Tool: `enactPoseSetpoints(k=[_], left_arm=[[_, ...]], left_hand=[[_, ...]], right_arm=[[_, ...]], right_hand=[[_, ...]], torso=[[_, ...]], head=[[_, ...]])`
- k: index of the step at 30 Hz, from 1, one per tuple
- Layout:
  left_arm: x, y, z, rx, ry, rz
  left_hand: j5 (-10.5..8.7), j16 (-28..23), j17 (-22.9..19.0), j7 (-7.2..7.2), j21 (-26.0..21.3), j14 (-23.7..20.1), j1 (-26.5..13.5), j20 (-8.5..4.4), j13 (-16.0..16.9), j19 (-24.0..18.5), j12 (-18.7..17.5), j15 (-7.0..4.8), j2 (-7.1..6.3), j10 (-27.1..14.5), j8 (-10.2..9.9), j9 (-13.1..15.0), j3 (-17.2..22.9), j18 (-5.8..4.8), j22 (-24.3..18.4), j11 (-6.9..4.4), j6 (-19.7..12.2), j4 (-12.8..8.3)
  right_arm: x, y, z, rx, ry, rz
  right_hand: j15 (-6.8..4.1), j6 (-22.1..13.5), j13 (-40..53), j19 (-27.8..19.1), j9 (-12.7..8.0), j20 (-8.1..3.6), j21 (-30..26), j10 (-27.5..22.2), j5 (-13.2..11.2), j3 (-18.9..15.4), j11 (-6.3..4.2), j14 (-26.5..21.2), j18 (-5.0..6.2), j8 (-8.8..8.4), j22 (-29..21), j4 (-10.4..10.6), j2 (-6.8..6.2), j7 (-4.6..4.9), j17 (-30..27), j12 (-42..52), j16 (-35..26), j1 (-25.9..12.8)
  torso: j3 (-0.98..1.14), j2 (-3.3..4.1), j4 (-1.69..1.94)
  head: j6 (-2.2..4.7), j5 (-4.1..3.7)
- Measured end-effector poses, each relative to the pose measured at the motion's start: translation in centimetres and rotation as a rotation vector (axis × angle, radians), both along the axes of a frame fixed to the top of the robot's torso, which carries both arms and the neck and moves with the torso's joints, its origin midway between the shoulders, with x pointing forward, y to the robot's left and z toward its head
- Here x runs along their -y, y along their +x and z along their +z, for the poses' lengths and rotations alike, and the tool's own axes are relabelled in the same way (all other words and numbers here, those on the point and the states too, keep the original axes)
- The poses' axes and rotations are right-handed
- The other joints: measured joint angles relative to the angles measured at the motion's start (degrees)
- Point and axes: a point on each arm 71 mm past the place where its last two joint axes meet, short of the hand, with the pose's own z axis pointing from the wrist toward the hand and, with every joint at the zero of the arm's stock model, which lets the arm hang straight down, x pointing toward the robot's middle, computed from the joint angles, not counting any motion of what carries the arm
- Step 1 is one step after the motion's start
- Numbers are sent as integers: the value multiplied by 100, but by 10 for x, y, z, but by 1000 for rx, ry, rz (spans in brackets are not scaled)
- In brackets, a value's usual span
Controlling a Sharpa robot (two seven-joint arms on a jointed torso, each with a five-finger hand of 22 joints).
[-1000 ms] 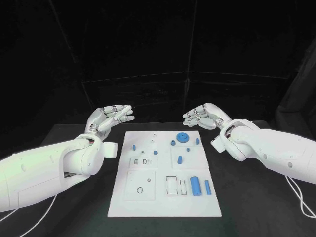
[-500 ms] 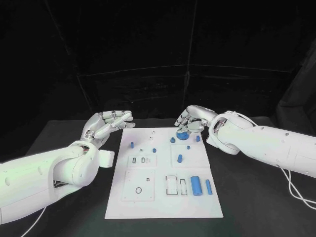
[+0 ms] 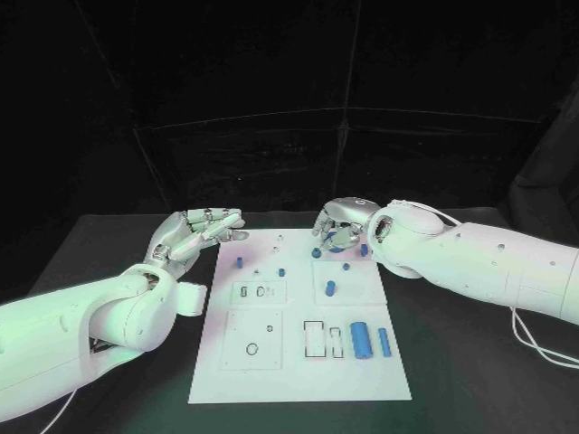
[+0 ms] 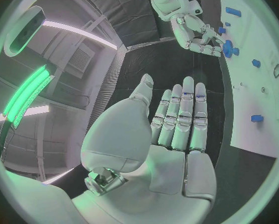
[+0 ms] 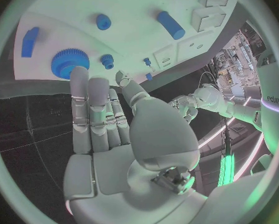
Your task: Assemble the parts on the task board
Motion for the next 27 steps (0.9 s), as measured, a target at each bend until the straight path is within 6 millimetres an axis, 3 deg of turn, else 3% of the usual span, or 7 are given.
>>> enactPoseSetpoints(k=[3,13,19,22,27], left_arm=[[1,0,0,-1,0,-4],[-2,2,0,-5,8,0],[-2,2,1,-6,10,-1],[-3,2,1,-8,11,0],[-4,2,1,-9,12,0]], left_hand=[[0,-21,6,0,0,0,0,-20,0,20,0,0,0,0,-22,0,11,0,-6,0,0,-15],[0,-39,16,21,0,21,0,-21,1,64,-22,21,0,0,-22,1,6,-1,-12,0,21,-53],[0,-66,18,21,0,20,0,-21,1,64,-22,21,0,0,-45,1,6,-1,-11,0,21,-53],[0,-66,18,21,0,20,0,-7,1,78,-42,21,0,0,-45,1,-7,-1,-16,0,21,-67],[0,-73,24,21,0,20,-6,-2,1,84,-47,21,6,0,-45,1,-10,-2,-19,0,21,-69]], right_arm=[[-3,1,0,-7,-23,1],[-8,3,-3,-29,-76,3],[-11,4,-5,-42,-97,7],[-13,4,-6,-47,-103,11],[-16,4,-6,-55,-111,19]], right_hand=[[0,-25,0,-71,0,71,257,-46,-5,60,-9,0,0,0,245,-1,-29,16,207,0,245,-29],[43,-46,0,-68,0,115,1023,-67,-50,276,12,-1,0,0,1135,29,5,-6,982,0,1003,-69],[43,-27,0,-69,1,115,1205,-67,-51,358,12,-1,-1,0,1348,30,-16,13,1178,0,1190,-90],[42,2,0,-50,1,133,1250,-66,-77,402,12,-1,-94,0,1411,29,15,42,1235,0,1237,-121],[42,22,0,-50,1,133,1343,-66,-77,519,12,-1,-94,0,1503,42,50,62,1316,0,1339,-155]], torso=[[-1,30,2],[3,74,6],[6,91,12],[6,97,19],[8,111,28]], head=[[-12,4],[-16,30],[-25,28],[-32,19],[-52,24]])
